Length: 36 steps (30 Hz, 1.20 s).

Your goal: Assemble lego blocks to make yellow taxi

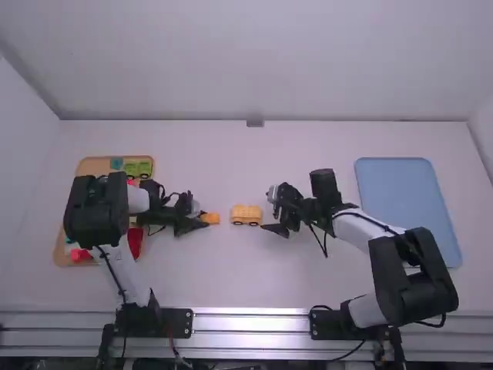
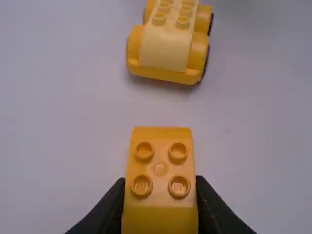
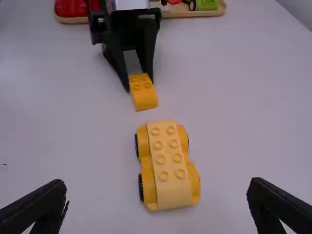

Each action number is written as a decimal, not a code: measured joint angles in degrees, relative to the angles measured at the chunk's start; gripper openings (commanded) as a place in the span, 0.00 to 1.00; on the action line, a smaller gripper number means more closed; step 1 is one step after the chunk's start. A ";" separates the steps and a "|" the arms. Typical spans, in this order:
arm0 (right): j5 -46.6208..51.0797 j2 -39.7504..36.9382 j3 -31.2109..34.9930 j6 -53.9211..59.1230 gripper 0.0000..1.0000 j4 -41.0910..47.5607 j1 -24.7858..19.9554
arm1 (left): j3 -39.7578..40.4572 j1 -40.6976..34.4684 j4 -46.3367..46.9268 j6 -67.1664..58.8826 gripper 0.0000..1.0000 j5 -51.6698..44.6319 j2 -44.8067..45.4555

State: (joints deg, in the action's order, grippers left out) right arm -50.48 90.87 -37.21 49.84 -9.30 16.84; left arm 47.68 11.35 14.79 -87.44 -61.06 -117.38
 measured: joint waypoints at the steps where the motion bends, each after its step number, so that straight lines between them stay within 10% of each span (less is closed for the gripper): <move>1: 0.02 0.37 0.00 0.28 0.99 -0.20 0.17 | 0.04 0.00 0.83 -0.02 0.15 -0.04 0.09; 9: -4.81 15.82 0.20 0.35 0.99 -17.81 1.31 | 3.19 -0.13 16.52 -10.08 0.23 -4.20 7.19; 17: -7.28 26.38 0.20 -4.35 0.99 -34.60 1.29 | 4.46 -6.80 10.14 -10.10 0.12 -5.88 9.29; 31: -8.35 35.41 -7.04 -7.65 1.00 -35.06 2.84 | 5.53 -18.60 -5.27 12.28 0.08 2.93 9.29; 36: -8.33 35.50 -7.19 -6.62 0.83 -33.00 2.86 | 5.53 -19.47 -5.79 14.27 0.08 4.13 9.27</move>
State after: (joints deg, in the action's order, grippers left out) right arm -58.81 126.37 -44.40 43.22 -42.30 19.70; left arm 53.21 -8.12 8.99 -73.17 -56.93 -108.12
